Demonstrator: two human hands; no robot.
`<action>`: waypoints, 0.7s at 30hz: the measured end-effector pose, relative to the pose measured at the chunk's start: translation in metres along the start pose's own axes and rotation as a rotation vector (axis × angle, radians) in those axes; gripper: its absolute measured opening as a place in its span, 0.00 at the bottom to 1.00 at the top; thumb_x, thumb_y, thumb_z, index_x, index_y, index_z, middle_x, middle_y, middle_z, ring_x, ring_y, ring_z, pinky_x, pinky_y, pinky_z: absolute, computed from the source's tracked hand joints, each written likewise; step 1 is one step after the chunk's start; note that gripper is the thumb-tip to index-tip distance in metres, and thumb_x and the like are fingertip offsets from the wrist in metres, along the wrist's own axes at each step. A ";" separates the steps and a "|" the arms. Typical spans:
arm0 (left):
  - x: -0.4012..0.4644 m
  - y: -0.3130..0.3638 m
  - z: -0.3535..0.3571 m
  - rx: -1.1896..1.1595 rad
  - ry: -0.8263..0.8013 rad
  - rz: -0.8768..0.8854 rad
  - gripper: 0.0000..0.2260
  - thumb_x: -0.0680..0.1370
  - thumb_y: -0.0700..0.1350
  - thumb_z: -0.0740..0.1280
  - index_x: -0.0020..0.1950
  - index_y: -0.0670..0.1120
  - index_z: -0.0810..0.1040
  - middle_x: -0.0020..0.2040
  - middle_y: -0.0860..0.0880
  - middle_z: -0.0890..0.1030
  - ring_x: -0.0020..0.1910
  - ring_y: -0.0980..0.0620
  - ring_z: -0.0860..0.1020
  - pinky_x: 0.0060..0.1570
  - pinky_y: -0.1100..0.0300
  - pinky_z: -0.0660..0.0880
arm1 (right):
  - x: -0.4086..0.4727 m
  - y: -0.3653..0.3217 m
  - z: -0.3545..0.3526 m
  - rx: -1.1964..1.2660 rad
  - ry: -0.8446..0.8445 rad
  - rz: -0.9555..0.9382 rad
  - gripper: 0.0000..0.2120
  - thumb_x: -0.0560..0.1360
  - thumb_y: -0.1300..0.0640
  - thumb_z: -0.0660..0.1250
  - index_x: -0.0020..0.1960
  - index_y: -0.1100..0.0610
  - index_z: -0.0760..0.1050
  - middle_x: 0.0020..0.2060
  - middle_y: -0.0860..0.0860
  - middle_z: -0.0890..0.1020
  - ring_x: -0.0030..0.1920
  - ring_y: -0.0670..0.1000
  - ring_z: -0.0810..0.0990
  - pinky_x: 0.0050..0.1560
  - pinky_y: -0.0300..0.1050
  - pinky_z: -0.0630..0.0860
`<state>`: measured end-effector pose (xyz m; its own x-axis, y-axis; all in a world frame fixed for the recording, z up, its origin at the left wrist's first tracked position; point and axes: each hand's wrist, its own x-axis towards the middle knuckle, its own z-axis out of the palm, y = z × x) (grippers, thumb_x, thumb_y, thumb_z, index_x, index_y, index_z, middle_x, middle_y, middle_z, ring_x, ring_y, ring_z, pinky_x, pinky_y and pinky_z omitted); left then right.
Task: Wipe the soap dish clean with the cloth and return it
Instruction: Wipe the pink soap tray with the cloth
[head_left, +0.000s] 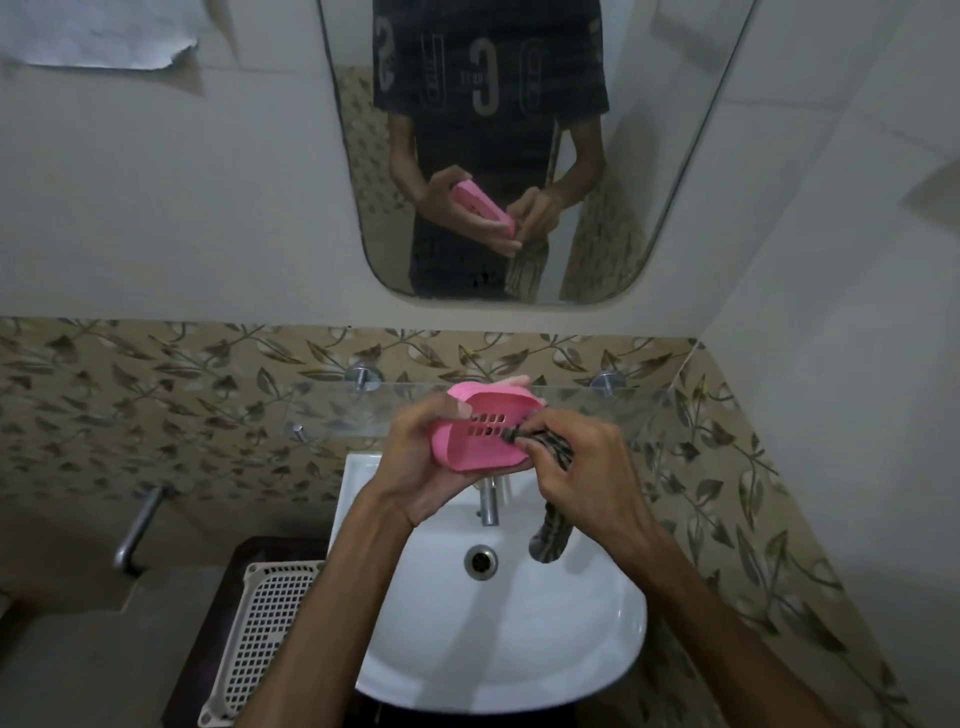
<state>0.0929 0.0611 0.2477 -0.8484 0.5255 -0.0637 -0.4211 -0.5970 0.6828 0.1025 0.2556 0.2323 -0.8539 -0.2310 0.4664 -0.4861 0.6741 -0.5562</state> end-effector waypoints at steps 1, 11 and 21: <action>0.001 -0.002 0.001 -0.027 0.005 0.025 0.39 0.66 0.47 0.74 0.76 0.37 0.72 0.75 0.29 0.70 0.71 0.33 0.72 0.70 0.34 0.73 | 0.001 0.000 0.000 -0.009 0.043 0.032 0.06 0.74 0.58 0.77 0.50 0.53 0.84 0.47 0.48 0.83 0.45 0.45 0.80 0.44 0.40 0.79; 0.014 -0.010 0.009 -0.067 0.051 0.163 0.41 0.64 0.48 0.73 0.76 0.36 0.71 0.73 0.27 0.71 0.68 0.32 0.72 0.65 0.40 0.71 | 0.001 -0.006 0.004 0.014 0.072 0.224 0.04 0.75 0.56 0.76 0.50 0.51 0.85 0.43 0.46 0.80 0.43 0.45 0.78 0.46 0.43 0.80; 0.024 -0.022 0.010 -0.063 0.137 0.152 0.43 0.60 0.50 0.75 0.74 0.37 0.74 0.71 0.28 0.75 0.65 0.34 0.73 0.60 0.43 0.75 | 0.002 0.004 0.013 -0.037 0.113 0.329 0.02 0.75 0.57 0.75 0.47 0.53 0.84 0.42 0.47 0.79 0.42 0.46 0.78 0.44 0.48 0.81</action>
<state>0.0844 0.0929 0.2383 -0.9376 0.3418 -0.0644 -0.3003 -0.7020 0.6457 0.0965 0.2492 0.2220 -0.9368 0.0803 0.3404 -0.1795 0.7249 -0.6651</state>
